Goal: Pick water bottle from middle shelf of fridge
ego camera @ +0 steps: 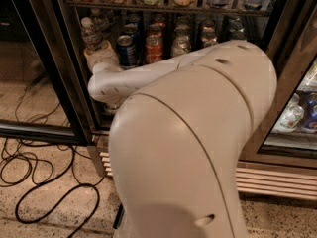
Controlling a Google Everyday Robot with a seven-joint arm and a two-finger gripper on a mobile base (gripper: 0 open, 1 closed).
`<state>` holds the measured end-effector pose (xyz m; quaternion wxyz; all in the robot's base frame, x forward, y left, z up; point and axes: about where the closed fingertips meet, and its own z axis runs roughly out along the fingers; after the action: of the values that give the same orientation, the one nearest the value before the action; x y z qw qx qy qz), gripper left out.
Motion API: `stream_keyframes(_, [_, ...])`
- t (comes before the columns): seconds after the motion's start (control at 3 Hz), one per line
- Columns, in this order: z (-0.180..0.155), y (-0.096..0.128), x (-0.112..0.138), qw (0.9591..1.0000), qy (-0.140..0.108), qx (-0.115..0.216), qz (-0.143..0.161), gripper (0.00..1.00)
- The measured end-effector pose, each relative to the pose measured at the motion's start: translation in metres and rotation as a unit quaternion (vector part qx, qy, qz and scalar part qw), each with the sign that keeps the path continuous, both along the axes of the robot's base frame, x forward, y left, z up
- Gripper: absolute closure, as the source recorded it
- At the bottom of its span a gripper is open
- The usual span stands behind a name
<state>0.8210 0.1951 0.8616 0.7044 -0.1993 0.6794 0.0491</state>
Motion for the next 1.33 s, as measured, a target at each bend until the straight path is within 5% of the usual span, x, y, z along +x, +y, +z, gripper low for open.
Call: stream_keyframes(1.33, [0.009,-0.003,-0.013,0.9996,0.007,0.026,0.003,1.0])
